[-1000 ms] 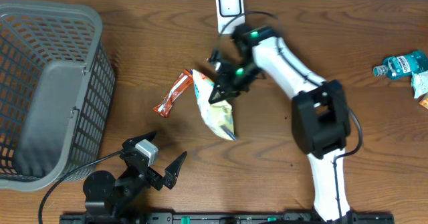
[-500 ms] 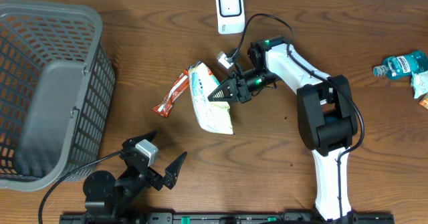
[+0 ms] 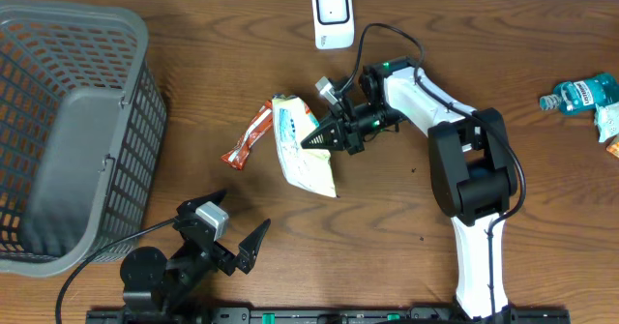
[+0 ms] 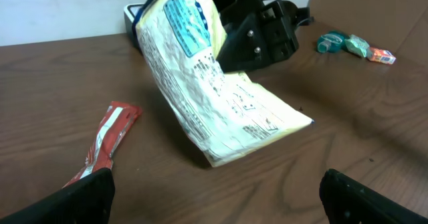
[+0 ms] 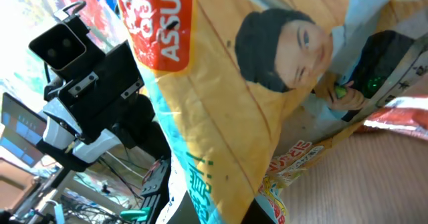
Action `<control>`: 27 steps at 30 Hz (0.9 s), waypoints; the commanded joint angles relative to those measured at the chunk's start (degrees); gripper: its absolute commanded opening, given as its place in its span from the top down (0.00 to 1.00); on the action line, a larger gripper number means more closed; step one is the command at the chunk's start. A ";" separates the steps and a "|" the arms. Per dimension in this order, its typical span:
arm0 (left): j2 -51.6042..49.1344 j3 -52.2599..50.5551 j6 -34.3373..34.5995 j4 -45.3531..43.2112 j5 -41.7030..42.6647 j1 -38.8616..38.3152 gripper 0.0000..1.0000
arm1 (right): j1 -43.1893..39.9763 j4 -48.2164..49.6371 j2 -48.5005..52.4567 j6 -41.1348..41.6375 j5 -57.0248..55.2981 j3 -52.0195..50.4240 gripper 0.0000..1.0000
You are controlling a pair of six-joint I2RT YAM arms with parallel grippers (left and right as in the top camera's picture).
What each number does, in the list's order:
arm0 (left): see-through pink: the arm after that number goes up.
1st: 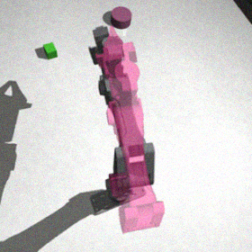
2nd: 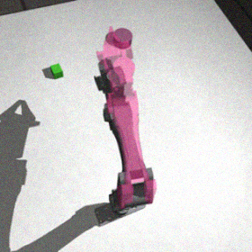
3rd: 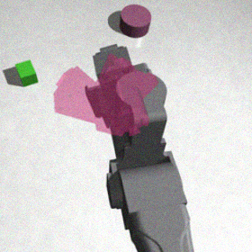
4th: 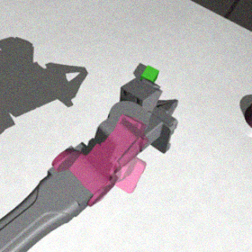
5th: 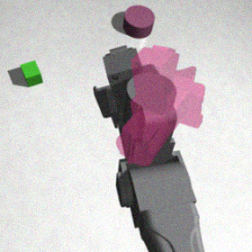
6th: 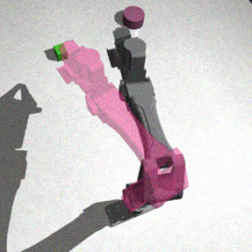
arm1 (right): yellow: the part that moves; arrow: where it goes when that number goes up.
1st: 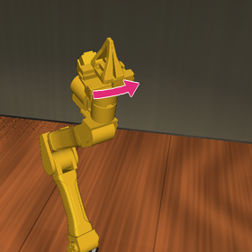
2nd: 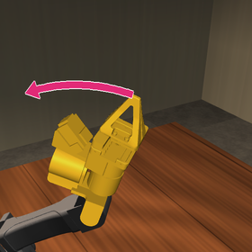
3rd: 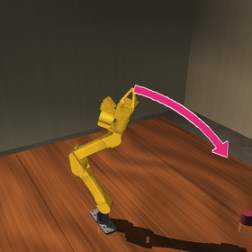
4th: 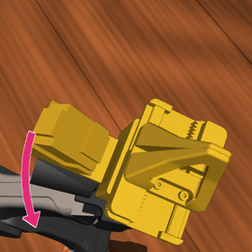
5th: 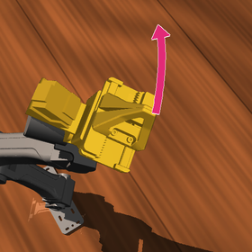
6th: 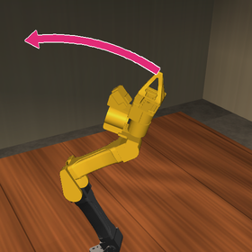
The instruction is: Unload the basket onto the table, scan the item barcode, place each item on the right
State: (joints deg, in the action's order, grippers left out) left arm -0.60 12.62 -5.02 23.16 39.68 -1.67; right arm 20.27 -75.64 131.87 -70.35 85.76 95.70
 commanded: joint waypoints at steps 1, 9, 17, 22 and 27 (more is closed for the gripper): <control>0.31 -0.04 -0.98 0.00 -0.04 -0.17 0.02 | 0.31 0.09 0.79 1.57 3.74 -1.49 0.99; 0.31 -0.04 -0.98 0.00 -0.04 -0.17 0.02 | 0.28 -3.30 0.79 46.01 3.74 -1.79 0.99; 0.31 -0.04 -0.96 0.00 -0.04 -0.17 0.02 | -1.53 -5.57 0.79 62.79 -5.29 -1.79 0.99; 0.31 -0.04 -0.98 0.00 -0.04 -0.17 0.02 | -2.58 6.58 0.79 89.70 -40.44 -1.73 0.99; 0.31 -0.04 -0.98 0.00 -0.04 -0.17 0.02 | -2.56 5.60 0.74 102.01 -71.23 1.09 0.99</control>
State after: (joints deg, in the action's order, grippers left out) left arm -0.60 12.62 -5.02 23.18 39.66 -1.67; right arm 18.22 -69.65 131.96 18.81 42.96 94.94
